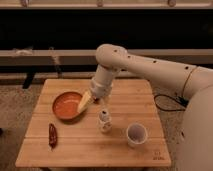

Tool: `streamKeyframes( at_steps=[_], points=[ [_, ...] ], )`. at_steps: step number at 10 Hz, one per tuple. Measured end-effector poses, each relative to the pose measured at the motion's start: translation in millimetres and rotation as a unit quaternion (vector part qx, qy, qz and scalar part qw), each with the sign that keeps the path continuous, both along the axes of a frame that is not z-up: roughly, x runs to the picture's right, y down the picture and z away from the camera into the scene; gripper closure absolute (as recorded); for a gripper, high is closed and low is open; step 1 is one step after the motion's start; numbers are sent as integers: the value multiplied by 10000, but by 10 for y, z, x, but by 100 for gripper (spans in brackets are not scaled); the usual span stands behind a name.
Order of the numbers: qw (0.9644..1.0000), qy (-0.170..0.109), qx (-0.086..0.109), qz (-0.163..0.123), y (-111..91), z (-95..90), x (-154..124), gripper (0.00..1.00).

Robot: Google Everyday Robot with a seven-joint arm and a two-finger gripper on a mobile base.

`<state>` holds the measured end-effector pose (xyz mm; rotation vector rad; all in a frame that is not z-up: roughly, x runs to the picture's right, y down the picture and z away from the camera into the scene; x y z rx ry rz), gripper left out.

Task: Knock the bottle over

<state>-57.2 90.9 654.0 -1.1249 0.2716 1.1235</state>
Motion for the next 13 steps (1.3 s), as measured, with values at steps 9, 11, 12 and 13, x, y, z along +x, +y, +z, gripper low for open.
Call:
streamKeyframes(
  at_steps=[9,11,12,13],
  points=[
    [9932,-991,-377,471,167,-256,-31,20],
    [9934,-1047,-213,429,145,-270,-49,20],
    [9934,-1041,-173,445,135,-265,-50,20],
    [9934,-1045,-172,440,135,-265,-56,20]
  ],
)
